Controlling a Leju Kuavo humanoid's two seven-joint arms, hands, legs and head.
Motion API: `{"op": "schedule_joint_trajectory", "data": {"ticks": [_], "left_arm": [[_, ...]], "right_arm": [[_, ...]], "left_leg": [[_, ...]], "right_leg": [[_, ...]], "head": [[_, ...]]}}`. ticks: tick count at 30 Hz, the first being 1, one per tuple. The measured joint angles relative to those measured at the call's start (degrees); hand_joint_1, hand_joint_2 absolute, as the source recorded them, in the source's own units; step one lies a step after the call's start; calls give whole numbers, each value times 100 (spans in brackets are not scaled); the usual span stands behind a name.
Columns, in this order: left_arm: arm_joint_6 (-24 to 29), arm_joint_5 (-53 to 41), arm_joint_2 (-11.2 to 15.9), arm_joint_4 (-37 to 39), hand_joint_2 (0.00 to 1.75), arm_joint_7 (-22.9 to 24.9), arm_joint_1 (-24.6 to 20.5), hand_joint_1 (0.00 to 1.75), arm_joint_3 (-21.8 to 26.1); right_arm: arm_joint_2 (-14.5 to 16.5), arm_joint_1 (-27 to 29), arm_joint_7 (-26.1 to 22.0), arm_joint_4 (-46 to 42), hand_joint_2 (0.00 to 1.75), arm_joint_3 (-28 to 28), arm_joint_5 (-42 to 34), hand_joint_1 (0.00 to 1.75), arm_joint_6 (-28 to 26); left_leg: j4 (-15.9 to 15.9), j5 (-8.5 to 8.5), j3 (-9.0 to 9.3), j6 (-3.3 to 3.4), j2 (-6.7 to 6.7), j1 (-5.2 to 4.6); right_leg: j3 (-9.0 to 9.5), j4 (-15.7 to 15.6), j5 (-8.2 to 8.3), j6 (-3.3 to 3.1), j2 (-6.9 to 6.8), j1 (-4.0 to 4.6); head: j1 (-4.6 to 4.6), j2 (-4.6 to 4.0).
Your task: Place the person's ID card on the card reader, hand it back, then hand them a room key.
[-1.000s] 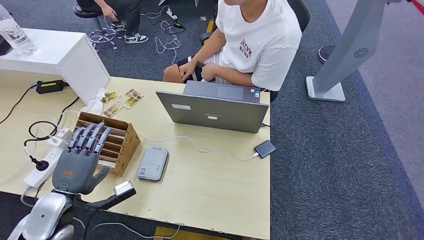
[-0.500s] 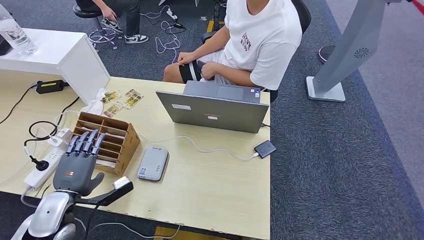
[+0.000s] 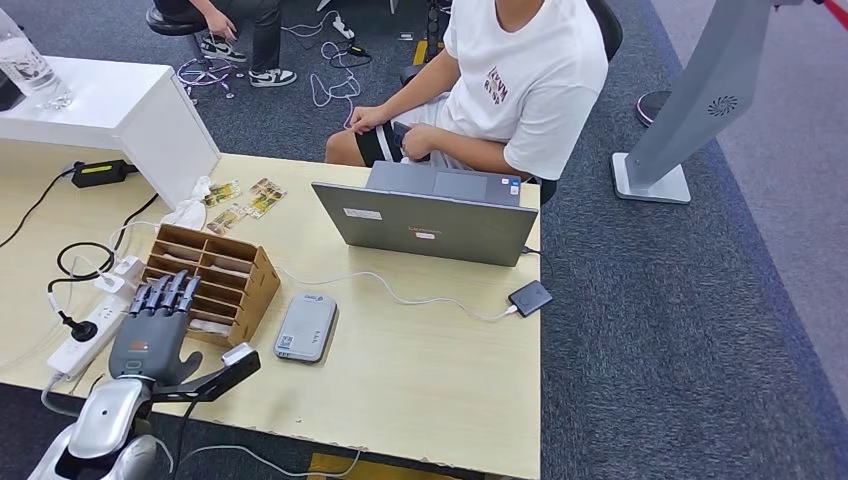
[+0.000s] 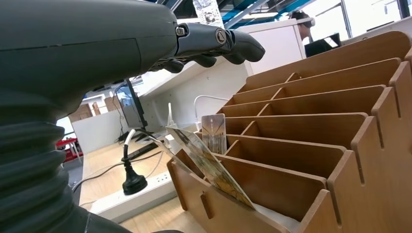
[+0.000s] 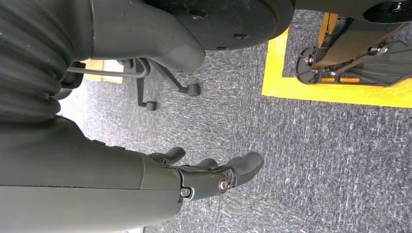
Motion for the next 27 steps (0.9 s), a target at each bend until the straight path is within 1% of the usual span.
{"op": "schedule_joint_trajectory", "data": {"ticks": [6, 10, 16, 27], "left_arm": [[-7, 44, -28, 27, 175, 0, 0, 0, 92], [4, 49, -36, 28, 175, -3, 0, 175, 120], [167, 116, -114, 28, 175, -96, -2, 175, 151], [109, 291, -148, 28, 175, -183, -23, 175, 209]], "right_arm": [[0, 1, -9, 0, 175, 0, 1, 0, 21], [0, 1, -10, 0, 175, 0, 1, 0, 21], [0, 1, -21, 0, 175, 0, 9, 0, 21], [0, 1, -30, -1, 175, 0, 16, 0, 19]], "left_leg": [[0, 0, 0, 0, 0, 0], [0, 0, 0, 0, 0, 0], [0, 0, 0, 0, 0, 0], [0, 0, 1, 0, 1, 0]], "right_leg": [[0, 0, 0, 0, 0, 0], [0, 0, 0, 0, 0, 0], [0, 0, 0, 0, 0, 0], [0, 1, 0, 0, 1, 0]], "head": [[0, 0], [0, 0], [1, 0], [0, 0]]}}
